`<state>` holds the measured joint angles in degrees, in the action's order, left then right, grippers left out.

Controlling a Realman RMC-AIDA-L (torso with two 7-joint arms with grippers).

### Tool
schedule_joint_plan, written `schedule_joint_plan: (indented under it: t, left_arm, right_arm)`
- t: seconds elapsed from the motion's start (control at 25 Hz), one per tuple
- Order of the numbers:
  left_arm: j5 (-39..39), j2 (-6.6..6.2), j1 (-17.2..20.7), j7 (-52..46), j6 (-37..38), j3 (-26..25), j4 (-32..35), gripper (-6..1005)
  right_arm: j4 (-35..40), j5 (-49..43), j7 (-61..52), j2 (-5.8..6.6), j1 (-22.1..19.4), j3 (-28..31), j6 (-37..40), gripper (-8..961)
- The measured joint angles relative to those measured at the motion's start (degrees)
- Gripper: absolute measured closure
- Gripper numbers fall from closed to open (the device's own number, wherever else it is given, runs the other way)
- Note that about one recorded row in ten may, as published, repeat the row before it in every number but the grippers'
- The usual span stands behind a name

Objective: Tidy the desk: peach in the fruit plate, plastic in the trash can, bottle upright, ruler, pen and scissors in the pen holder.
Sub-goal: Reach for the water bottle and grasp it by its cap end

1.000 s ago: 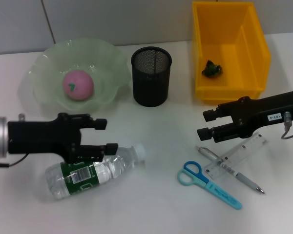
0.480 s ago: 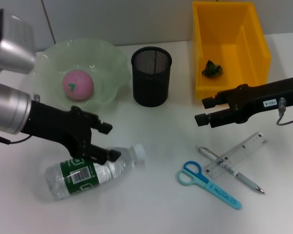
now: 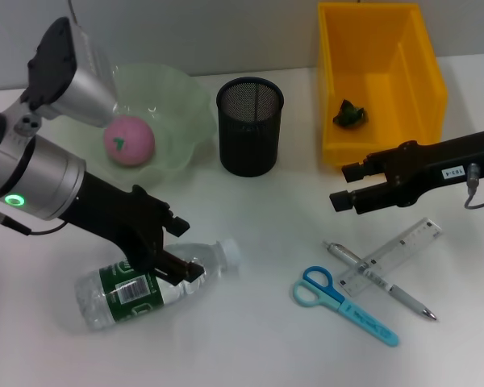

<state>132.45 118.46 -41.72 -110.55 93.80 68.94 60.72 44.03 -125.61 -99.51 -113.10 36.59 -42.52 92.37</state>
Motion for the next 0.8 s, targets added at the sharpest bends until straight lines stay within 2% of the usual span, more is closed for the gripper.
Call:
schedule_joint_plan:
  t: [0.44, 0.48, 0.8]
  left_arm:
    - [0.13, -0.07, -3.77, -3.30, -1.13, 0.46, 0.30, 244]
    - [0.15, -0.09, -5.01, -4.24, -0.78, 0.27, 0.10, 244]
    - [1.77, 0.29, -7.14, -6.97, -1.56, 2.05, -1.18, 244]
  right_arm:
    - [-0.84, -1.79, 0.13, 0.18, -0.72, 0.07, -0.18, 229]
    - [-0.90, -1.79, 0.06, 0.17, -0.73, 0.15, -0.18, 229]
    - [-2.71, -1.76, -0.24, -0.30, -0.21, 0.03, -1.45, 228]
